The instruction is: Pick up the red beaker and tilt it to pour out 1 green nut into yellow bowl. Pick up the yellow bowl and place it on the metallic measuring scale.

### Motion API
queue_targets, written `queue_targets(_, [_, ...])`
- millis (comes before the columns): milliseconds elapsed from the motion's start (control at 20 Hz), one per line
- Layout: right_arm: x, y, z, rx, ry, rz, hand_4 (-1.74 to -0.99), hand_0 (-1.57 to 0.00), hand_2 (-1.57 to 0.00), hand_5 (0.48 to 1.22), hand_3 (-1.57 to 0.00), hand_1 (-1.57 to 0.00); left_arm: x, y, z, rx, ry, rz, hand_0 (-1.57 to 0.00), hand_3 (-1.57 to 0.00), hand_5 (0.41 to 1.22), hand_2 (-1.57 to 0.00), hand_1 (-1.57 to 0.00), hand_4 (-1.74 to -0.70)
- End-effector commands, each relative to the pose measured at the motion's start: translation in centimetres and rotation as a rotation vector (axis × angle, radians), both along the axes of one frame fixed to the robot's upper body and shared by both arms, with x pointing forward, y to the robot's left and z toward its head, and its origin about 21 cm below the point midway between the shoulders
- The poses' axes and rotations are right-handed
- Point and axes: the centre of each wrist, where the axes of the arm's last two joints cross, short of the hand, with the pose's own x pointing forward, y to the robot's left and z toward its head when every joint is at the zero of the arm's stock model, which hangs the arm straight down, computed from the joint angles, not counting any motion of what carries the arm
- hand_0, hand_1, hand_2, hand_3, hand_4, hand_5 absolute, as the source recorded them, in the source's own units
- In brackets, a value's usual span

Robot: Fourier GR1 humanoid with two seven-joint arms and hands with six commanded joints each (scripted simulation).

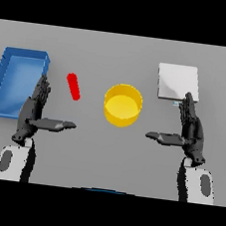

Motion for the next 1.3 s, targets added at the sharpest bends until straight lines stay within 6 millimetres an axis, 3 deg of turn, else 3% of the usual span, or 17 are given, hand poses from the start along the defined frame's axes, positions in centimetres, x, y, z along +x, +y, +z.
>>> queue_targets(0, [0.0, 0.0, 0.0, 0.000, 0.000, -0.001, -1.245, 0.00, 0.00, 0.681, 0.00, 0.00, 0.0, -0.1, 0.0, -0.001, 0.000, 0.000, 0.00, 0.00, 0.652, 0.00, 0.00, -1.20])
queue_targets(250, [0.2, 0.2, -0.1, -0.004, 0.002, 0.001, -1.245, 0.00, 0.00, 0.681, 0.00, 0.00, -0.2, -0.5, 0.0, -0.002, -0.008, -0.002, 0.00, 0.00, 0.652, 0.00, 0.00, -1.20])
queue_targets(400, [-1.9, 0.2, 0.7, -0.272, -0.136, 0.046, -1.239, 0.00, 0.00, 0.679, 0.00, 0.00, -2.0, -0.7, 1.0, 0.148, -0.035, -0.065, 0.00, 0.00, 0.650, 0.00, 0.00, -1.21])
queue_targets(500, [-2.9, 0.3, 0.8, -0.325, -0.143, 0.048, -1.235, 0.00, 0.00, 0.678, 0.00, 0.00, -2.2, -1.1, 1.7, 0.167, -0.023, -0.079, 0.00, 0.00, 0.658, 0.00, 0.00, -1.22])
queue_targets(700, [-2.5, 0.5, 1.4, -0.309, -0.144, 0.053, -1.250, 0.00, 0.00, 0.681, 0.00, 0.00, -2.2, -1.3, 1.6, 0.193, 0.000, -0.096, 0.00, 0.00, 0.668, 0.00, 0.00, -1.24])
queue_targets(1000, [-3.0, 0.3, 1.4, -0.250, -0.154, 0.074, -1.296, 0.00, 0.00, 0.677, 0.00, 0.00, 1.2, -2.3, 0.6, 0.184, 0.036, -0.141, 0.00, 0.00, 0.732, 0.00, 0.00, -1.37])
queue_targets(1250, [-3.0, 0.2, 1.4, -0.238, -0.148, 0.069, -1.329, 0.00, 0.00, 0.685, 0.00, 0.00, 3.9, -2.4, -0.3, 0.214, 0.066, -0.121, 0.00, 0.00, 0.733, 0.00, 0.00, -1.37])
